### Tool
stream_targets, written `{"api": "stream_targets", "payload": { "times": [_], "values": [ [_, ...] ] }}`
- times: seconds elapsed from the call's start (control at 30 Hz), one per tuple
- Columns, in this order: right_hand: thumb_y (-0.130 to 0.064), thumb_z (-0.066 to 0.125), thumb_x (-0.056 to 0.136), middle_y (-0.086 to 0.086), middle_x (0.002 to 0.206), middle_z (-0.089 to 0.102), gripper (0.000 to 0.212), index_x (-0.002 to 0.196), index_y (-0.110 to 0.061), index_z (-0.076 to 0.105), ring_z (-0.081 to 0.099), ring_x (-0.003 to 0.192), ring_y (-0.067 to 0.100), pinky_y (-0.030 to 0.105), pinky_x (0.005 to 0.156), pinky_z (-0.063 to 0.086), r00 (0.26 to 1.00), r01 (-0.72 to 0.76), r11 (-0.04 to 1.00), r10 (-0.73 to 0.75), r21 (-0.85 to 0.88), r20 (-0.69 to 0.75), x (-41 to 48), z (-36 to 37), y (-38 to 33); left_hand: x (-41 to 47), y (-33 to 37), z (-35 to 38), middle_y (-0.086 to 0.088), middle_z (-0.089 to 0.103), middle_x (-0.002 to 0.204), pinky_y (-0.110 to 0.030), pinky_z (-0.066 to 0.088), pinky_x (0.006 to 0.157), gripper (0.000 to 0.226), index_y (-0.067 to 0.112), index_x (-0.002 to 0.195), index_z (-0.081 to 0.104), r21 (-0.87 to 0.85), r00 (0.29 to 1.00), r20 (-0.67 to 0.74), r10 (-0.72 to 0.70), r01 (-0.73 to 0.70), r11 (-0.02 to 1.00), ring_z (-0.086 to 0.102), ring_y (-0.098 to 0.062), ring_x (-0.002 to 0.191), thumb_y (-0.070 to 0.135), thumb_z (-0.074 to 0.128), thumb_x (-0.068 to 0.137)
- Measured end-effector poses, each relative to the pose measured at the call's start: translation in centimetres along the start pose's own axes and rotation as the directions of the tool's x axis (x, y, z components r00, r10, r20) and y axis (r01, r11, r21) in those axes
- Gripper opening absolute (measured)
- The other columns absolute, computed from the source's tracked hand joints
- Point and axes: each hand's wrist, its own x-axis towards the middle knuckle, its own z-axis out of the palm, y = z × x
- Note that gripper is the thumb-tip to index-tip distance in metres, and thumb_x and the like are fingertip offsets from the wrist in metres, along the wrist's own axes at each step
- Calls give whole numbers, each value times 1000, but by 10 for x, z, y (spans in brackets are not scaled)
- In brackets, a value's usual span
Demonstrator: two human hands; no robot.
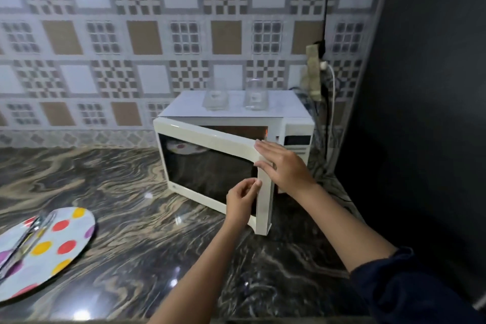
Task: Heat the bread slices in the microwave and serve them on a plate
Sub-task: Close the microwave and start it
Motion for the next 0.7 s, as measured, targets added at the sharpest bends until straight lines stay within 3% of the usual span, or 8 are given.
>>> {"api": "stream_targets", "payload": {
  "times": [0.23, 0.33, 0.4, 0.53, 0.6, 0.7],
  "values": [
    [-13, 61, 87, 15, 137, 51, 46, 130, 0, 52, 43, 132, 24, 34, 113, 26, 998, -55, 998, 55, 14, -15, 29, 10, 56, 70, -10, 24, -11, 56, 69, -31, 44, 64, 11, 16, 83, 71, 22, 997, 82, 3, -5, 1000, 49, -18, 68, 23, 63, 88],
    [-32, 53, 91, 11, 143, 45, 54, 136, -4, 45, 33, 139, 24, 35, 116, 17, 997, -79, 993, 81, -91, 18, 43, 11, 77, 94, -13, 33, -13, 56, 71, -23, 47, 54, 12, 16, 81, 69, 32, 996, 84, -17, 14, 999, 49, -19, 67, 20, 61, 89],
    [-46, 50, 90, 8, 152, 31, 70, 144, -6, 30, 18, 145, 21, 31, 117, 5, 990, -138, 976, 143, -166, 17, 51, 8, 90, 106, -18, 39, -15, 55, 69, -17, 45, 47, 15, 14, 82, 68, 67, 996, 84, -24, 18, 998, 48, -18, 65, 23, 59, 91],
    [-67, 46, 80, 5, 159, 8, 99, 149, -7, 10, -1, 147, 18, 32, 118, -3, 965, -212, 933, 247, -292, 89, 70, -4, 113, 121, -36, 47, -16, 59, 69, -40, 48, 55, 27, 16, 78, 64, 204, 993, 115, 11, -34, 978, 52, -18, 62, 34, 51, 94],
    [-83, 30, 67, 5, 159, 8, 113, 149, -8, 10, 3, 147, 18, 34, 119, 1, 947, -230, 909, 292, -348, 136, 75, -5, 121, 124, -46, 52, -2, 51, 62, -45, 42, 56, 31, 21, 69, 52, 260, 990, 134, 45, -80, 962, 48, -14, 61, 32, 45, 97],
    [-90, 9, 58, 4, 156, 21, 120, 147, -10, 22, 19, 144, 20, 35, 117, 10, 959, -205, 887, 267, -414, 96, 75, 1, 129, 125, -53, 57, 3, 47, 65, -34, 34, 57, 33, 14, 72, 46, 367, 982, 138, 127, -170, 915, 43, -11, 59, 30, 37, 99]
  ]
}}
